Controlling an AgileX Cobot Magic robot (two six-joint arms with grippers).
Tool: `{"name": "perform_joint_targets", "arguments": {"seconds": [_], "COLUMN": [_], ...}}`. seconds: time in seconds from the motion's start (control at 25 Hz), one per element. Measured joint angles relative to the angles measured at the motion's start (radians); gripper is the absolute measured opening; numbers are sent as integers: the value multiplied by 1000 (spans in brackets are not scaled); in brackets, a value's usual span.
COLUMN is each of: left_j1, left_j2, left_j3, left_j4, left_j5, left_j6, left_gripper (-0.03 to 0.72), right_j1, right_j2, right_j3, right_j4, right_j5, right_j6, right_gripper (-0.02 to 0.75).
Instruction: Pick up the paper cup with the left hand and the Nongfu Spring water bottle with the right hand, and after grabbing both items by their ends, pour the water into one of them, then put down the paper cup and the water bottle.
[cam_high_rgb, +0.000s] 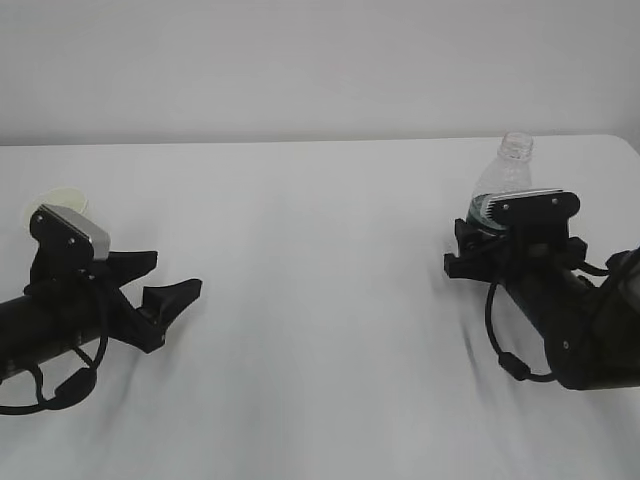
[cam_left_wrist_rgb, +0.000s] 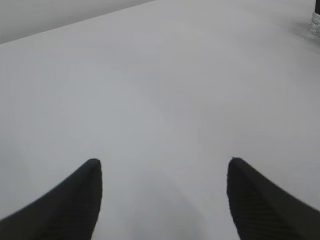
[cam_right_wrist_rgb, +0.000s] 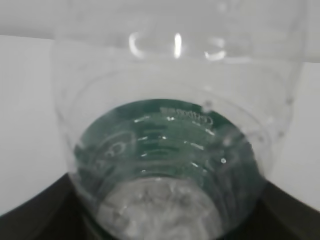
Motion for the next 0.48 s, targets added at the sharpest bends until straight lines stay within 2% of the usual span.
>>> {"name": "perform_joint_targets", "arguments": {"seconds": [0.48], "left_j1": [0], "left_j2": [0], "left_j3": [0], "left_j4": [-20], "left_j5": [0], "left_j6": [0], "left_gripper": [559], "right_j1": [0], "right_j2": [-7], "right_j3": [30], "right_j4": [-2], "right_j5": [-4], "right_j6": [0], "right_gripper": [555]}}
